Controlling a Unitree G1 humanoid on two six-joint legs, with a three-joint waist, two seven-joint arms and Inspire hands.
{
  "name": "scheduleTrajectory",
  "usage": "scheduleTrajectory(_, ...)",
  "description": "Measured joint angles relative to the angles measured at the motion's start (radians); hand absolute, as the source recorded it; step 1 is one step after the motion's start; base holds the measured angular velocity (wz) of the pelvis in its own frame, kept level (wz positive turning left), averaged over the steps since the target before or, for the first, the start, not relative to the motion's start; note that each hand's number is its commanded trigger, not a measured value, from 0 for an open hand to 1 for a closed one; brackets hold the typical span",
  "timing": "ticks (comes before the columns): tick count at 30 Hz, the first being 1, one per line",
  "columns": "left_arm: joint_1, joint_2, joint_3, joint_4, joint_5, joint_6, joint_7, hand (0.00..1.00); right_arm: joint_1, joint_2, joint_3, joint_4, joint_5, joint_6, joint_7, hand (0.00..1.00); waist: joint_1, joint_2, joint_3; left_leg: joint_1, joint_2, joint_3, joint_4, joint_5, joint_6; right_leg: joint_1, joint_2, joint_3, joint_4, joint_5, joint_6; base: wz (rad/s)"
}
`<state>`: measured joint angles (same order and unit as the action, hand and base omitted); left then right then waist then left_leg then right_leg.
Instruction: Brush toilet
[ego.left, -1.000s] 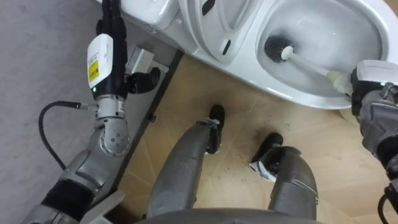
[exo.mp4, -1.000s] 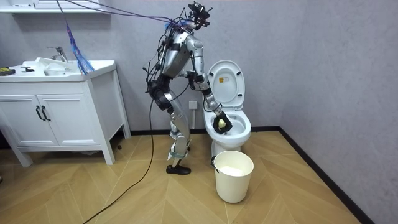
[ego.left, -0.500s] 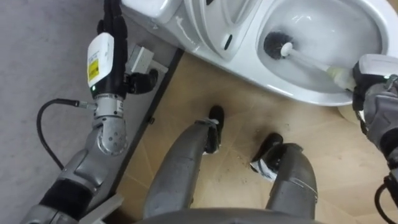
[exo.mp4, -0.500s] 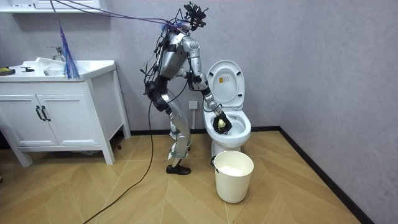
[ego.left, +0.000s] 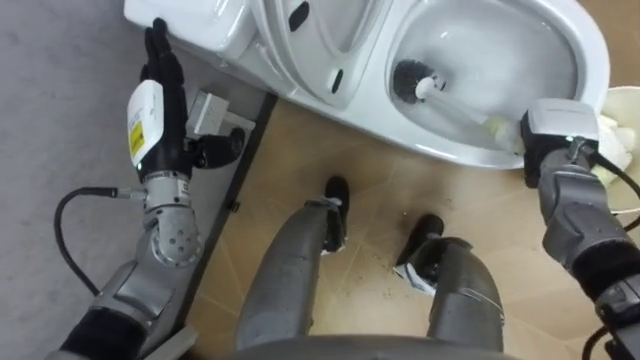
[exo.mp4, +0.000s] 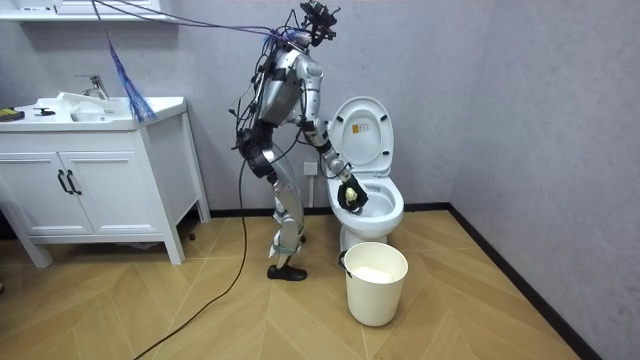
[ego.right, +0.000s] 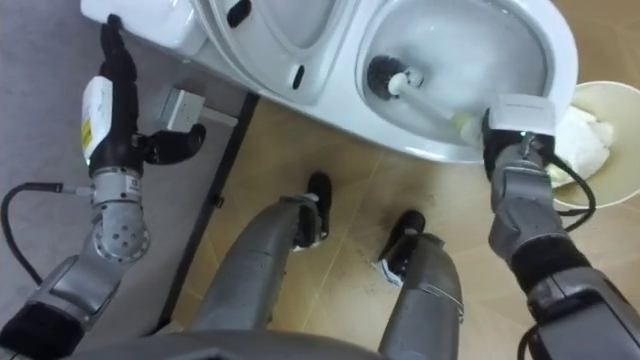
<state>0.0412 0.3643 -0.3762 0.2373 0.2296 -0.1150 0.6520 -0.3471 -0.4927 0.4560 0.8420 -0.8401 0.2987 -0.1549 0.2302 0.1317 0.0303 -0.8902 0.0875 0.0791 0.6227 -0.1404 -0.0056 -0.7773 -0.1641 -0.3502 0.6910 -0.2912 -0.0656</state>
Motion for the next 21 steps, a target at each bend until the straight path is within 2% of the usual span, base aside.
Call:
scheduleTrajectory(1,-0.002,0.001,-0.002,0.0,0.0,0.0,-0.001,0.0,-0.01,-0.004,0.004,0.029,0.016,-0.015,-0.012,1.0,-0.001,-0.002,0.0014,0.0,-0.007,0.0,0.001,0.0,0.0,-0.003,-0.009,0.0,0.011,-0.008,0.001,0.26)
scheduleTrajectory(3,-0.012,0.007,-0.002,-0.003,0.02,0.002,-0.008,0.0,-0.042,-0.013,0.0,0.122,0.07,-0.06,-0.044,1.0,-0.008,-0.021,0.0145,-0.004,-0.032,0.008,0.015,0.002,0.005,-0.021,-0.046,0.007,0.067,-0.038,0.007,0.28)
scheduleTrajectory(4,-0.016,0.011,-0.001,-0.004,0.021,0.002,-0.008,0.0,-0.049,-0.015,-0.006,0.125,0.081,-0.065,-0.044,1.0,-0.01,-0.027,0.018,-0.008,-0.033,0.011,0.02,0.002,0.005,-0.027,-0.05,0.008,0.076,-0.043,0.007,0.15)
scheduleTrajectory(5,-0.032,0.017,0.001,-0.004,0.024,0.002,-0.008,0.0,-0.061,-0.015,-0.009,0.136,0.091,-0.084,-0.036,1.0,-0.016,-0.042,0.0285,-0.014,-0.034,0.012,0.027,0.002,0.005,-0.033,-0.055,0.008,0.087,-0.048,0.005,0.1)
scheduleTrajectory(6,-0.043,0.018,0.006,-0.004,0.041,0.002,-0.007,0.0,-0.065,-0.016,-0.017,0.139,0.093,-0.101,-0.036,1.0,-0.015,-0.049,0.0319,-0.027,-0.032,0.011,0.035,0.002,0.005,-0.042,-0.054,0.004,0.092,-0.05,0.004,0.09)
scheduleTrajectory(10,-0.035,0.015,0.024,-0.013,0.071,-0.001,-0.007,0.0,-0.062,-0.01,-0.029,0.107,0.055,-0.095,-0.026,1.0,-0.011,-0.057,0.032,-0.05,-0.03,0.013,0.04,0.004,0.009,-0.066,-0.051,0.008,0.095,-0.046,0.005,-0.02)
scheduleTrajectory(13,-0.01,0.014,0.03,-0.046,0.066,0.002,-0.009,0.0,-0.001,-0.012,-0.028,-0.104,-0.012,-0.032,0.018,1.0,-0.021,-0.055,0.0295,-0.061,-0.023,0.005,0.047,0.002,0.009,-0.071,-0.037,0.008,0.089,-0.038,0.005,-0.06)
scheduleTrajectory(15,0.019,0.013,0.021,-0.084,0.035,0.002,0.007,0.0,0.073,-0.011,-0.026,-0.308,-0.075,0.054,0.087,1.0,-0.019,-0.052,0.0255,-0.066,-0.001,0.002,0.055,-0.005,0.005,-0.067,-0.003,0.012,0.067,-0.025,0.0,-0.22)
scheduleTrajectory(16,0.022,0.012,0.017,-0.091,0.036,0.0,0.013,0.0,0.097,-0.009,-0.026,-0.357,-0.095,0.071,0.104,1.0,-0.016,-0.049,0.0231,-0.067,0.009,0.001,0.057,-0.007,0.002,-0.062,0.003,0.007,0.055,-0.017,-0.003,-0.32)
scheduleTrajectory(18,0.058,0.003,0.015,-0.093,0.035,-0.007,0.032,0.0,0.16,0.019,-0.027,-0.463,-0.179,0.121,0.159,1.0,-0.015,-0.032,0.0096,-0.057,0.033,-0.001,0.061,-0.012,-0.005,-0.036,0.03,-0.004,0.021,0.0,-0.015,-0.28)
scheduleTrajectory(20,0.061,0.001,0.012,-0.084,0.033,-0.008,0.033,0.0,0.174,0.043,-0.027,-0.467,-0.227,0.139,0.183,1.0,-0.015,-0.021,0.0008,-0.043,0.04,-0.001,0.056,-0.015,-0.01,-0.023,0.035,-0.003,0.015,0.002,-0.017,-0.1)
scheduleTrajectory(21,0.059,-0.001,0.007,-0.062,0.032,-0.008,0.034,0.0,0.173,0.047,-0.028,-0.459,-0.237,0.14,0.194,1.0,-0.015,-0.008,-0.0078,-0.038,0.04,-0.003,0.052,-0.015,-0.011,-0.018,0.036,-0.002,0.015,0.002,-0.017,0.0)
